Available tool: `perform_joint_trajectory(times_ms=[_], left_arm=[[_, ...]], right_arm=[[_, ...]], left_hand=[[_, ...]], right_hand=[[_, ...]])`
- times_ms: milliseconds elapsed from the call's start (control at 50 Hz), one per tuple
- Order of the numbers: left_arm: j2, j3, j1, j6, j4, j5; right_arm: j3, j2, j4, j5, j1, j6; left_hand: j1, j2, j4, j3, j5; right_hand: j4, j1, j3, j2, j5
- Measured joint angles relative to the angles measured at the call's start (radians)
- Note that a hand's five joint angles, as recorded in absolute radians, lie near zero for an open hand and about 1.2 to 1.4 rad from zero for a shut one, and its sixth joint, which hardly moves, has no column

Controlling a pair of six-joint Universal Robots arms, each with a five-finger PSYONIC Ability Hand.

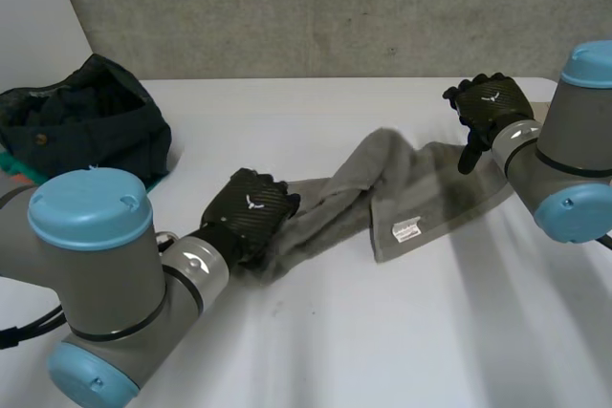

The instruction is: Fold the laundry.

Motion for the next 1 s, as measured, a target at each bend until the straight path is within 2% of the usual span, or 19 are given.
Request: perform_joint_trajectory(times_ms=[100, 120, 160, 240, 340, 420, 520, 700, 860, 920, 1000], left_arm=[[0.06, 0.007, -0.001, -0.006, -0.027, -0.001], [0.105, 0.013, 0.008, -0.013, -0.043, -0.003], [0.137, 0.021, 0.022, -0.024, -0.053, -0.003], [0.177, 0.051, 0.07, -0.077, -0.065, -0.005], [0.169, 0.115, 0.155, -0.228, -0.075, -0.005], [0.112, 0.159, 0.2, -0.359, -0.087, -0.004], [0.041, 0.192, 0.221, -0.482, -0.138, -0.004], [0.012, 0.187, 0.215, -0.525, -0.202, -0.005], [0.017, 0.18, 0.213, -0.515, -0.203, -0.006], [0.018, 0.179, 0.211, -0.514, -0.202, -0.006], [0.018, 0.179, 0.209, -0.513, -0.202, -0.007]], right_arm=[[0.118, -0.124, 0.003, 0.04, 0.029, 0.003], [0.195, -0.197, 0.003, 0.048, 0.039, 0.014], [0.262, -0.254, 0.003, 0.051, 0.048, 0.034], [0.383, -0.324, 0.003, 0.049, 0.081, 0.135], [0.478, -0.342, 0.002, 0.042, 0.128, 0.33], [0.485, -0.258, -0.008, 0.04, 0.152, 0.488], [0.401, -0.103, -0.025, 0.054, 0.18, 0.564], [0.218, 0.106, -0.04, 0.113, 0.233, 0.594], [0.149, 0.174, -0.146, 0.162, 0.242, 0.622], [0.136, 0.178, -0.197, 0.168, 0.242, 0.61], [0.118, 0.178, -0.237, 0.175, 0.24, 0.578]], left_hand=[[-0.08, -0.135, -0.147, -0.143, -0.149], [-0.126, -0.173, -0.186, -0.183, -0.191], [-0.128, -0.183, -0.193, -0.192, -0.202], [-0.128, -0.188, -0.198, -0.192, -0.21], [-0.128, -0.188, -0.198, -0.192, -0.21], [-0.128, -0.188, -0.198, -0.192, -0.21], [-0.128, -0.188, -0.198, -0.192, -0.21], [-0.128, -0.188, -0.198, -0.192, -0.21], [-0.128, -0.188, -0.198, -0.192, -0.21], [-0.128, -0.188, -0.198, -0.192, -0.21], [-0.128, -0.188, -0.198, -0.192, -0.21]], right_hand=[[0.0, 0.0, 0.0, 0.0, 0.0], [0.0, 0.0, 0.0, 0.0, 0.0], [0.0, 0.0, 0.0, 0.0, 0.001], [0.0, 0.0, 0.0, 0.0, 0.0], [0.0, 0.0, 0.0, 0.0, 0.001], [0.0, 0.0, 0.0, 0.0, 0.0], [0.0, 0.0, 0.0, 0.0, 0.0], [0.048, 0.027, 0.048, 0.052, 0.045], [0.386, 0.386, 0.404, 0.404, 0.378], [0.778, 0.774, 0.779, 0.789, 0.768], [0.971, 0.9, 0.966, 0.969, 0.946]])
